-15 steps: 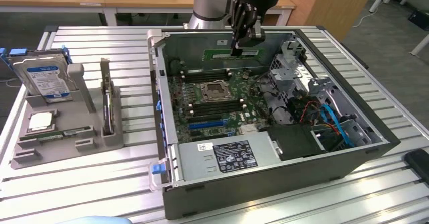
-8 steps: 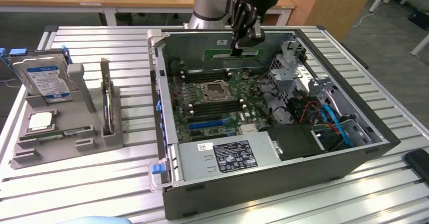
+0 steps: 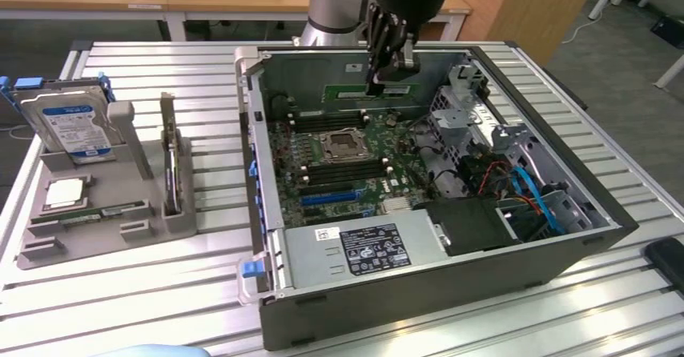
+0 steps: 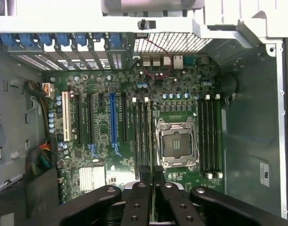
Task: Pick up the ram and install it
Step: 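Insert the ram into the slot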
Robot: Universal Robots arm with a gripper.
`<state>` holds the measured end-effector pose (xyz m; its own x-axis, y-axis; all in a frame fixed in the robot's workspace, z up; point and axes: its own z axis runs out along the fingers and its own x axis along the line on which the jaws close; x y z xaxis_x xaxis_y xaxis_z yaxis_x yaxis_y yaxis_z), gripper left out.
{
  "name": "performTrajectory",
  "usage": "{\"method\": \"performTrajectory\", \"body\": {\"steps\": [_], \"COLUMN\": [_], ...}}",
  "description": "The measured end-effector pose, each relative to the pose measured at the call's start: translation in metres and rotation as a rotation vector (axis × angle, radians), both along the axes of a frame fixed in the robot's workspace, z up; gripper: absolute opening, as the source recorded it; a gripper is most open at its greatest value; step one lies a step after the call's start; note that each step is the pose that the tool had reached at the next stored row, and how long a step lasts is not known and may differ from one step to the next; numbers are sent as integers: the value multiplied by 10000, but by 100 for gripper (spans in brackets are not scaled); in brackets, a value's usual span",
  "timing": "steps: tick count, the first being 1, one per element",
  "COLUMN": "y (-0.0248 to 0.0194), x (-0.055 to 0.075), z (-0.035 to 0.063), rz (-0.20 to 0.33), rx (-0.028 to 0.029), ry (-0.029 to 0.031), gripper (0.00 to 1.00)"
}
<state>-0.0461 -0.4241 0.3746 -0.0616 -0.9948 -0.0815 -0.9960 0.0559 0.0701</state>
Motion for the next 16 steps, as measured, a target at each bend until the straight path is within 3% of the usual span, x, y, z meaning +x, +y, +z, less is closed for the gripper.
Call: {"method": "performTrajectory", "body": {"steps": [16], "y": [0], "x": [0], "z": [-290], "rz": [1], "rx": [1], "ry": [0], "gripper": [13]}}
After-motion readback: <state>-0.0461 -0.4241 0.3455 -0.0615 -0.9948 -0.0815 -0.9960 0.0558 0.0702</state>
